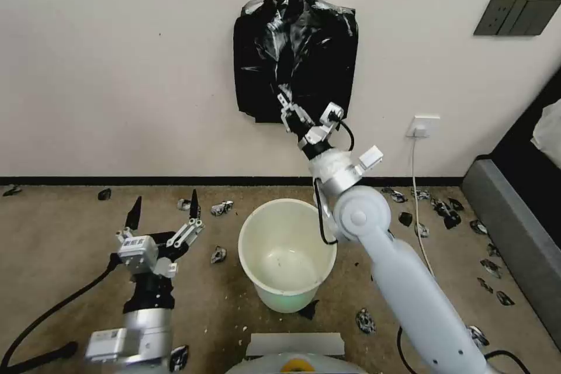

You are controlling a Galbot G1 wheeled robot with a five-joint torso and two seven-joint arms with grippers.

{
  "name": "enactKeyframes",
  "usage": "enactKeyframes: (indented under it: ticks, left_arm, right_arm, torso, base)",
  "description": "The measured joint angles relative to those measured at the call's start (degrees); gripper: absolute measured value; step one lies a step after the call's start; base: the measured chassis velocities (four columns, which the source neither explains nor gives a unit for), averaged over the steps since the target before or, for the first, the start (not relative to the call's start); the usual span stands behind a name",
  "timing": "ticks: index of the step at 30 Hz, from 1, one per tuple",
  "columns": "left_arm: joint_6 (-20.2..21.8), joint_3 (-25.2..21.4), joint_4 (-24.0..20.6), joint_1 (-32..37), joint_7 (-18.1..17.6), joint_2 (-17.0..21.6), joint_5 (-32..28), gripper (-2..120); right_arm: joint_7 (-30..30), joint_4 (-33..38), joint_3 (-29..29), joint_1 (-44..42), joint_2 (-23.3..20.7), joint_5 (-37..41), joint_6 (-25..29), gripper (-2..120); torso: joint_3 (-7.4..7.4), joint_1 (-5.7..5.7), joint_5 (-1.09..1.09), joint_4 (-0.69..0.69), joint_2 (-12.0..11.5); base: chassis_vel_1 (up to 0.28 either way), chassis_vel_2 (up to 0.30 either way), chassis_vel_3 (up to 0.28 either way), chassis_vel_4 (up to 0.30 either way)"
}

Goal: Place a trash bag onto the trash bin.

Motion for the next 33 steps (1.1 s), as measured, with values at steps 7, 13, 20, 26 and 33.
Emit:
enactKeyframes:
  ticks: [7,13,20,26,33]
  left_arm:
    - [-0.01,0.45,-0.40,0.04,0.05,0.05,0.12,100]
    - [0.00,0.67,-0.47,0.11,0.06,0.04,0.18,100]
    - [0.00,0.93,-0.52,0.16,0.09,0.04,0.29,100]
    - [0.00,1.01,-0.57,0.17,0.11,0.17,0.31,100]
    - [0.00,1.31,-0.57,0.25,0.13,0.22,0.35,100]
  right_arm:
    - [-0.71,3.72,-0.37,-4.72,-2.38,-2.58,-0.27,0]
    - [-1.72,5.75,-0.95,-7.43,-3.76,-4.64,-0.30,0]
    - [-3.01,7.78,-0.83,-12.17,-4.76,-6.40,-0.29,0]
    - [-3.91,8.58,-0.77,-14.93,-5.17,-7.97,-0.14,0]
    - [-4.66,9.45,-0.74,-17.20,-5.73,-8.83,0.12,0]
  torso:
    - [0.00,0.00,0.00,0.00,0.00]
    - [0.00,0.00,0.00,0.00,0.00]
    - [0.00,0.00,-0.01,0.00,0.00]
    - [0.00,0.00,0.00,0.00,0.00]
    - [0.00,0.00,0.00,0.00,0.00]
  base:
    - [0.000,0.000,0.000,0.000]
    - [0.000,0.000,0.000,0.000]
    - [0.000,0.000,0.000,0.000]
    - [0.000,0.000,0.000,0.000]
    - [0.000,0.000,0.000,0.000]
